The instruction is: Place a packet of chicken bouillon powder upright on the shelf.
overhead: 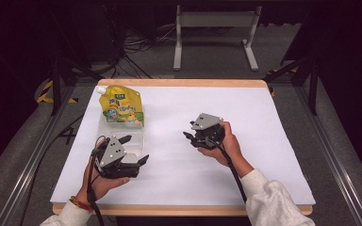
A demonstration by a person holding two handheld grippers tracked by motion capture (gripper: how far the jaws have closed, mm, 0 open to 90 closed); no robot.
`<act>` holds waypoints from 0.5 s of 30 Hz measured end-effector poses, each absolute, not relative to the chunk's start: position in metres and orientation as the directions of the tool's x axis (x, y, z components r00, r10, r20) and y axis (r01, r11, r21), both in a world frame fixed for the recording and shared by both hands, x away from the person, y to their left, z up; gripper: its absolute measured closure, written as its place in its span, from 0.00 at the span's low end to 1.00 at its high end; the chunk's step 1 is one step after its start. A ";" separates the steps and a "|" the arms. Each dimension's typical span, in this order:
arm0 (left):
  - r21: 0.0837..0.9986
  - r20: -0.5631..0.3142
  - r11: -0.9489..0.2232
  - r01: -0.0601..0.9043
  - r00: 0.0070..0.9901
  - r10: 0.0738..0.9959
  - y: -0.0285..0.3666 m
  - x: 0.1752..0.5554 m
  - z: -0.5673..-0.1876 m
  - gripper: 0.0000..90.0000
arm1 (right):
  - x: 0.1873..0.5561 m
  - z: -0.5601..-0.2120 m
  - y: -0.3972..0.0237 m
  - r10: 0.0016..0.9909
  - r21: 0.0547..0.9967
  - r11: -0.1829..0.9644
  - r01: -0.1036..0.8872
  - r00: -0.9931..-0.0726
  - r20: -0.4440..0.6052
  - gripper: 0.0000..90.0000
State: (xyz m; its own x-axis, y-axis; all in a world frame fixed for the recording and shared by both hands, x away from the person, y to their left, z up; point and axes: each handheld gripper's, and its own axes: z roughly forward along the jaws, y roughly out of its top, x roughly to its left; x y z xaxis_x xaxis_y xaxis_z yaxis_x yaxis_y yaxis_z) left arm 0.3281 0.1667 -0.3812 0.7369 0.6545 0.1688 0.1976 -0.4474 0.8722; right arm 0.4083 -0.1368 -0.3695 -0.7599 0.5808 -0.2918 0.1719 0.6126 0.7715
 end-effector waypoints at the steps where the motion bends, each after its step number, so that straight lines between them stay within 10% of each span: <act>1: 0.869 0.174 -0.456 0.194 0.742 0.648 0.165 0.328 -0.382 0.17 | 0.407 -0.369 -0.139 0.581 0.769 0.616 0.171 -0.758 -0.297 0.61; 15: 0.843 0.195 -0.507 0.180 0.775 0.601 0.152 0.323 -0.389 0.15 | 0.396 -0.370 -0.161 0.582 0.757 0.626 0.187 -0.758 -0.295 0.47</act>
